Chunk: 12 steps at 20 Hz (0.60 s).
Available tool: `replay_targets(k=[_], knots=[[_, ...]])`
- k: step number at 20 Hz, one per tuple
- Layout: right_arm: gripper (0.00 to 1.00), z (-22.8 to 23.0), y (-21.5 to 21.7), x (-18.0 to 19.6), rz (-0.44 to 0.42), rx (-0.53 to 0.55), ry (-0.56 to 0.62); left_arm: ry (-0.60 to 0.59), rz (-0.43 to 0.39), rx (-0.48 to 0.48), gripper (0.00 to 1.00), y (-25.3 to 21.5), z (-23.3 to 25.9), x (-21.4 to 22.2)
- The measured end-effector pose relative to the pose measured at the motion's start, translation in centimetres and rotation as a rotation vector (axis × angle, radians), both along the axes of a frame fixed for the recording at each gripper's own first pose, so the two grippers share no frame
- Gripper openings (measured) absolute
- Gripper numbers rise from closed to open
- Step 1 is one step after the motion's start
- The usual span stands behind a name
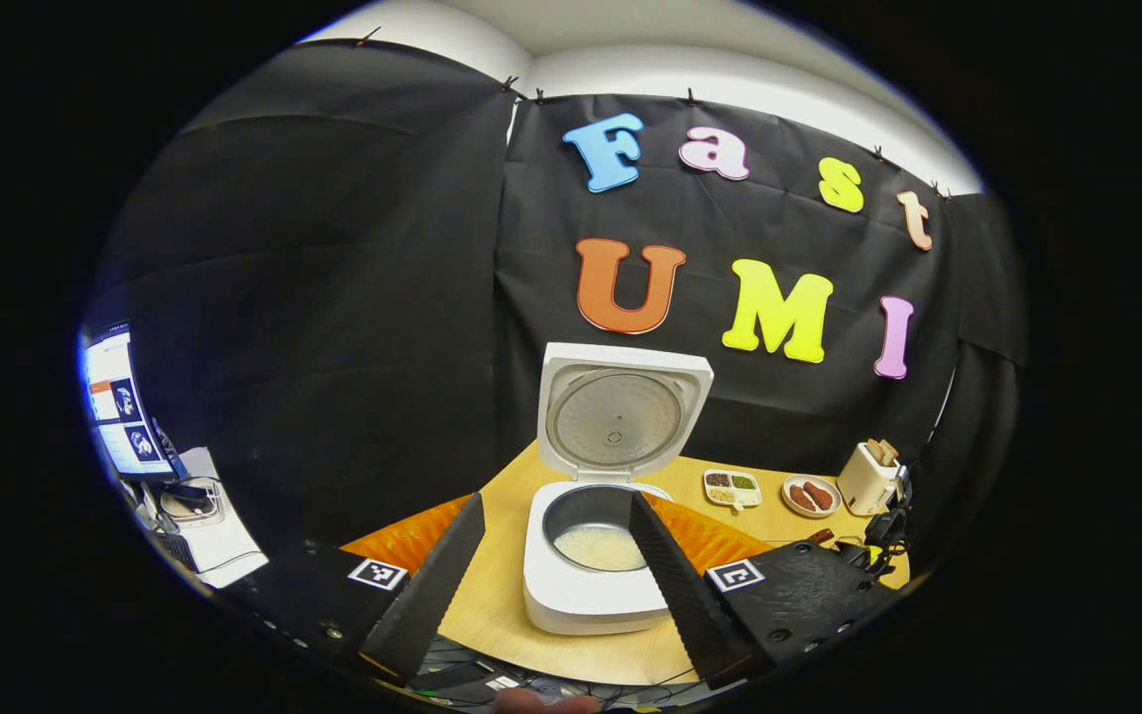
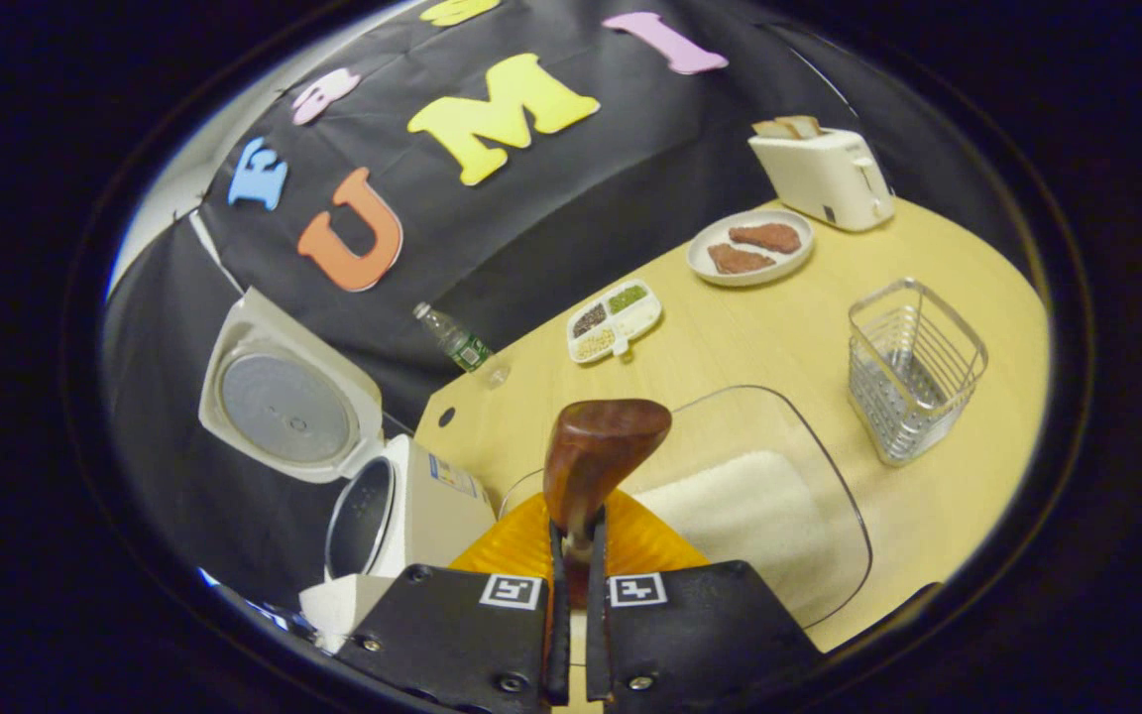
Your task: Close the left gripper, press the button to open the rice cooker; take a wooden spoon from the chopstick holder with the right hand, scoop a spoonful of rice and pour it into the rice cooker, then put the wooden spoon back into the chopstick holder.
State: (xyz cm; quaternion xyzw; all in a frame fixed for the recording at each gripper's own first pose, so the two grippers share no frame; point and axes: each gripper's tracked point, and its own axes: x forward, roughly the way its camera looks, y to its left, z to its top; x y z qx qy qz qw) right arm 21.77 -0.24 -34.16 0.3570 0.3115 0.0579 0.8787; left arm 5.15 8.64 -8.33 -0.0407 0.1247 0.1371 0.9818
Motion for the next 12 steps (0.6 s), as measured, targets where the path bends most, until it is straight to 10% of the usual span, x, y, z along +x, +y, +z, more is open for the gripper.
replay_targets(k=[12], knots=[[0.11,9.4,-8.4,-1.5,-0.117,0.281,-0.098,-0.036,-0.019,0.019,0.94,-3.5,1.3,0.2]])
